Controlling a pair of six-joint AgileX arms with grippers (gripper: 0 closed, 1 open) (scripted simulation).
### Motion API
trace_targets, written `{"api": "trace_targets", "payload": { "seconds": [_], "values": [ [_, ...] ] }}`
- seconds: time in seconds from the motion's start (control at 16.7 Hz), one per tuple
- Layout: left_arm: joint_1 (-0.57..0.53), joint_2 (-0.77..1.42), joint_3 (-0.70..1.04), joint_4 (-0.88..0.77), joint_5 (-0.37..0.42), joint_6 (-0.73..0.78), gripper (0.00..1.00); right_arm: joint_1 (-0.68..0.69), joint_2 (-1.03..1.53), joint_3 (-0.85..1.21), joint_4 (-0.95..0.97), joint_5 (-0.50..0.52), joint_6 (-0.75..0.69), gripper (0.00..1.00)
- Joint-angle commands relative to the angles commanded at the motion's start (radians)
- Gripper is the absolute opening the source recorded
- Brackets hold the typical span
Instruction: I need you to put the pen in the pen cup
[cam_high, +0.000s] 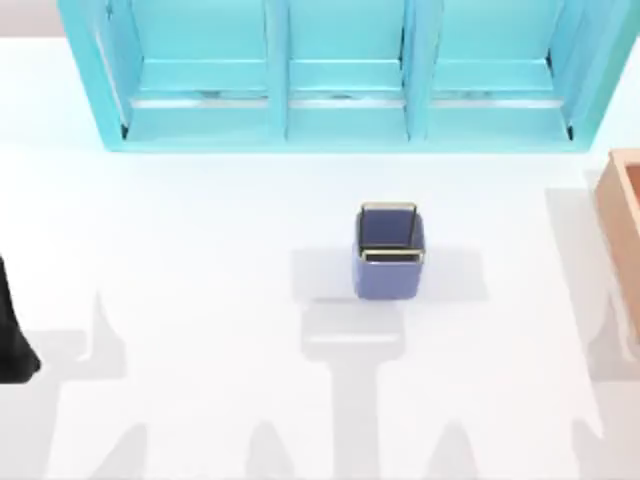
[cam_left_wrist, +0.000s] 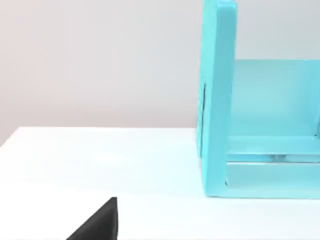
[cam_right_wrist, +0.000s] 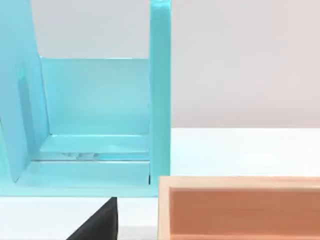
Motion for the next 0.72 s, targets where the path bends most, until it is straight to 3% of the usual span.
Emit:
{"api": "trace_targets", "payload": {
  "seconds": [0.36,0.72],
  "values": [
    [0.065,0.105,0.086,-0.044,0.036,-0.027,1.0,0.0,0.0,0.0,0.0,0.0,0.0,1.0],
    [0.275,0.576,0.382,-0.214,0.188,-0.126,1.0,0.0,0.0,0.0,0.0,0.0,0.0,1.0]
  ]
}}
